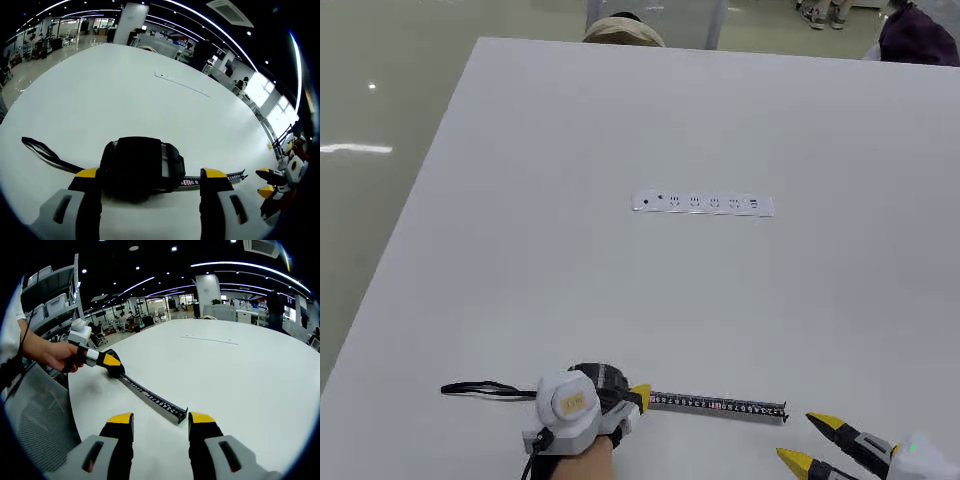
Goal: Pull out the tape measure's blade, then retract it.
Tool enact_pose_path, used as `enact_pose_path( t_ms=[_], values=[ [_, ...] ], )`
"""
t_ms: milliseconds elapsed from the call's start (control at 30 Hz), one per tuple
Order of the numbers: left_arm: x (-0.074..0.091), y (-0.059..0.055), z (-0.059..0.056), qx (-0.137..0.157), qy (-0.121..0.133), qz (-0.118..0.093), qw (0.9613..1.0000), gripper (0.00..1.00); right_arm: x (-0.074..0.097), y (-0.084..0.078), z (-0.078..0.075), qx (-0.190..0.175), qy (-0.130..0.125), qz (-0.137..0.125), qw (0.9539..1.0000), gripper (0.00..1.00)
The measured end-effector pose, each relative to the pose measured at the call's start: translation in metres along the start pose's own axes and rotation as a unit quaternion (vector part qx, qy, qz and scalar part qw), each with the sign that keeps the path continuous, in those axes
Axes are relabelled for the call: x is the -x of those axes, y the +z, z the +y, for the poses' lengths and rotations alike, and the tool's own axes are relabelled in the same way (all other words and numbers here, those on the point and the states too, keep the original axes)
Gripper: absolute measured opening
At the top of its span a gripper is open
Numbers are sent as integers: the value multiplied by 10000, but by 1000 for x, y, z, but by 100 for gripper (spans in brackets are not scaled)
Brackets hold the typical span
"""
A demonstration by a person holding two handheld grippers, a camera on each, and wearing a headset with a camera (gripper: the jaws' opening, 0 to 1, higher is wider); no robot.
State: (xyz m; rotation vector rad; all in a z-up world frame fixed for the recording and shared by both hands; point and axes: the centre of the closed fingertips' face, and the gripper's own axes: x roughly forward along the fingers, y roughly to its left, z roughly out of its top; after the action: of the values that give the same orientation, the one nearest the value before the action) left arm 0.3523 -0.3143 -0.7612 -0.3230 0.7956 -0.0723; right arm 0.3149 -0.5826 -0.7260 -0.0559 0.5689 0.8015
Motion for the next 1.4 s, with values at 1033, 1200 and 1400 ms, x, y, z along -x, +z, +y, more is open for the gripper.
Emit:
enact_pose_path(
  t_ms=[1033, 1200, 1400],
  values=[
    [-5, -2, 5, 62, 311, 140, 9994, 75, -24, -3, -8, 92, 543, 221, 9982, 41],
    [-6, -2, 6, 97, 360, 125, 9992, 75, -30, -8, -9, 139, 603, 305, 9976, 40],
    [-6, -2, 7, 119, 431, 142, 9989, 75, -35, -9, -9, 148, 629, 339, 9973, 40]
  ],
)
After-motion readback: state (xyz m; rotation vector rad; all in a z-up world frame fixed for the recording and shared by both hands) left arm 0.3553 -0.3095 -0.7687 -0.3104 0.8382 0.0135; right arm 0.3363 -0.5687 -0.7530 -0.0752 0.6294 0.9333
